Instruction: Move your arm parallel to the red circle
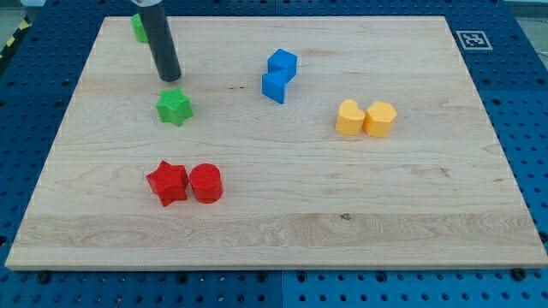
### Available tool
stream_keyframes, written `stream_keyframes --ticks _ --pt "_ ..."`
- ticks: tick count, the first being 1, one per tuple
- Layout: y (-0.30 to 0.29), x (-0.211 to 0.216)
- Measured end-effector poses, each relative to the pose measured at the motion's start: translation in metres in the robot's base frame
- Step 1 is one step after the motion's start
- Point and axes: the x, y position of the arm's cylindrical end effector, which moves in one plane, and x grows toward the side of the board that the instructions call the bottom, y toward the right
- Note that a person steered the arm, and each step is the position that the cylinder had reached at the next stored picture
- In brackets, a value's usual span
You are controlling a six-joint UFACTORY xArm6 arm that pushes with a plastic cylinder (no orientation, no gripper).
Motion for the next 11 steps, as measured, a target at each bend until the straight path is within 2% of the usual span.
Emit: stream_keyframes --ticks 4,6,7,8,11 --pt "0.001 0.024" --pt "0.065 0.046" --pt "0.086 0.078" --pt "0.081 0.121" --pt "0.049 0.126"
